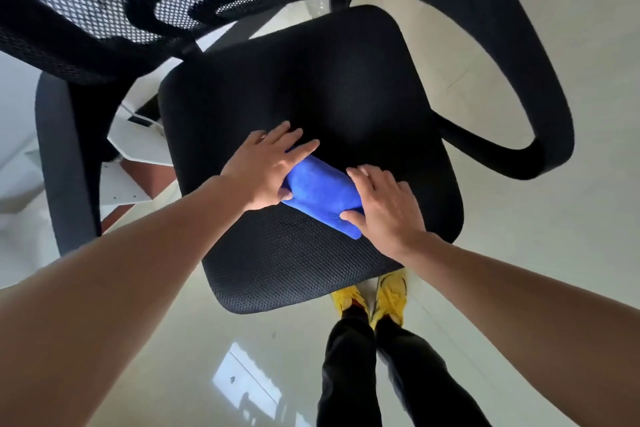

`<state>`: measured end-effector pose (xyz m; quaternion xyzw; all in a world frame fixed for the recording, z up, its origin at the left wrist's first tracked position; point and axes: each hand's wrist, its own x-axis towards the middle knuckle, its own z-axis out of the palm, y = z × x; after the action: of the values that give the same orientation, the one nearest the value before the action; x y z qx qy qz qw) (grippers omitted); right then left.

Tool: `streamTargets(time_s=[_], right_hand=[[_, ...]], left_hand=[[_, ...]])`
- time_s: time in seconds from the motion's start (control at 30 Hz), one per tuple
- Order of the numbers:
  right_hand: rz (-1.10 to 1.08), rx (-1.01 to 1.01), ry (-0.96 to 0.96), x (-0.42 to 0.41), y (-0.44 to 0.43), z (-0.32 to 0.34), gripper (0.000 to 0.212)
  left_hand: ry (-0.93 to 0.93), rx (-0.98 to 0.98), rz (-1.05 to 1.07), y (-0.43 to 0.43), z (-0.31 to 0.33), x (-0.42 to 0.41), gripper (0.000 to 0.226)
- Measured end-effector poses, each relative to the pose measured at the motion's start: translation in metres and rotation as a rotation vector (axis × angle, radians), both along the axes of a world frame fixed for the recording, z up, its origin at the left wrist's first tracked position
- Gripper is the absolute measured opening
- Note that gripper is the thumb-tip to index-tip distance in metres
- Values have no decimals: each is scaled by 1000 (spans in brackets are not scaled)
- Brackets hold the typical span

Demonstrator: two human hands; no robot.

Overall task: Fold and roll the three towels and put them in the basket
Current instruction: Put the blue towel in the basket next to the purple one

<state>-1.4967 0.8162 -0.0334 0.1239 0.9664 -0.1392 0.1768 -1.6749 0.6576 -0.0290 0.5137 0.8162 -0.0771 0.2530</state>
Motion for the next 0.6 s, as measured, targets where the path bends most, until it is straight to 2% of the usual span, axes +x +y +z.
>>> streamTargets(time_s=[0.1,0.3,0.43,0.6], right_hand=[[-56,-22,-10,9,-16,-5,72],[-14,-2,-27,53,-2,32,52],[-18,15,-70,104,25,75,53],[-161,93,-33,185,77,159,45]], left_hand=[[17,-50,-16,4,1,11,88],[-9,-44,-42,-3,37,67,51],[-61,19,-64,16,72,116,43],[-80,81,-158,84,138,184,46]])
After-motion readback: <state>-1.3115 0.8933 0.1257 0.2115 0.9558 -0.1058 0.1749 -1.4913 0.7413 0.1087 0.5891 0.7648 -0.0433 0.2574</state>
